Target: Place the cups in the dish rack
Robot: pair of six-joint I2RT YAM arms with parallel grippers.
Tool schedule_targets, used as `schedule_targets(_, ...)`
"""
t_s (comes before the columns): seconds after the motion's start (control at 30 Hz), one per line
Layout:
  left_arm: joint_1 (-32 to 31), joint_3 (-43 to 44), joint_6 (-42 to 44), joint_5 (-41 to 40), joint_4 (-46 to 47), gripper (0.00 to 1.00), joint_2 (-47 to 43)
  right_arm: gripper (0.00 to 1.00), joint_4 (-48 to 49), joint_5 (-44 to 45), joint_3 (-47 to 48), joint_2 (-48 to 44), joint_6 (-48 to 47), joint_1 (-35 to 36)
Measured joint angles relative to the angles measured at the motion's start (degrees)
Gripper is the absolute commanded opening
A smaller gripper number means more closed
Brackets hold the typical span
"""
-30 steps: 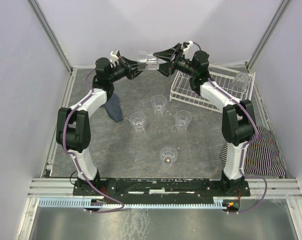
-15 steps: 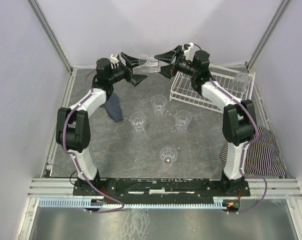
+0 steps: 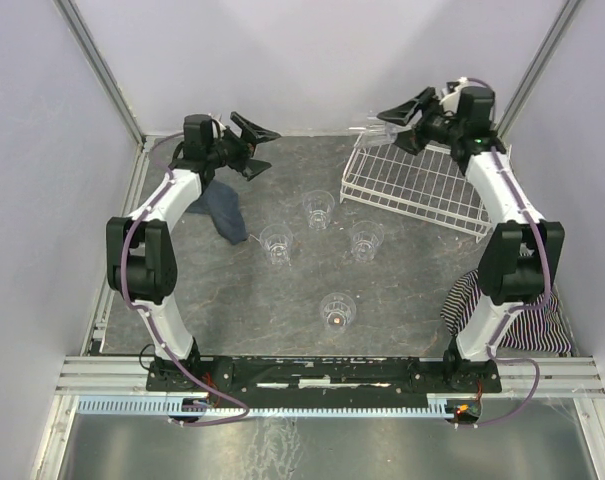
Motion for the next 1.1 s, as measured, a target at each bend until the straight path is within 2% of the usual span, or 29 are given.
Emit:
schedule_targets(0.17, 0.0, 4.9, 10.9, -4.5, -10.7, 0.99, -0.3, 0.01, -16.9, 4.9, 4.3, -2.1, -14.3, -4.6)
schedule_targets(0.3, 0.0, 5.1, 17.3, -7.2, -16.1, 0.99, -1.7, 0.01, -30.5, 11.1, 8.9, -2.6, -24.5, -6.9)
schedule_targets(0.53, 0.0, 5.0, 21.9, -8.0, -19.1, 0.99, -2.5, 0.00, -48.1, 23.5, 14.5, -3.9, -38.8, -12.0)
schedule_targets(0.77, 0.0, 4.3, 23.2, -7.6, -20.0, 0.99, -2.4, 0.01, -55.3, 33.1, 14.4, -5.4, -45.6, -15.0)
schedule_targets(1.1, 0.0, 4.3, 23.9, -7.2, -20.0, 0.99, -2.4, 0.00, -57.2, 42.1, 14.4, -4.5, -49.9, -15.5)
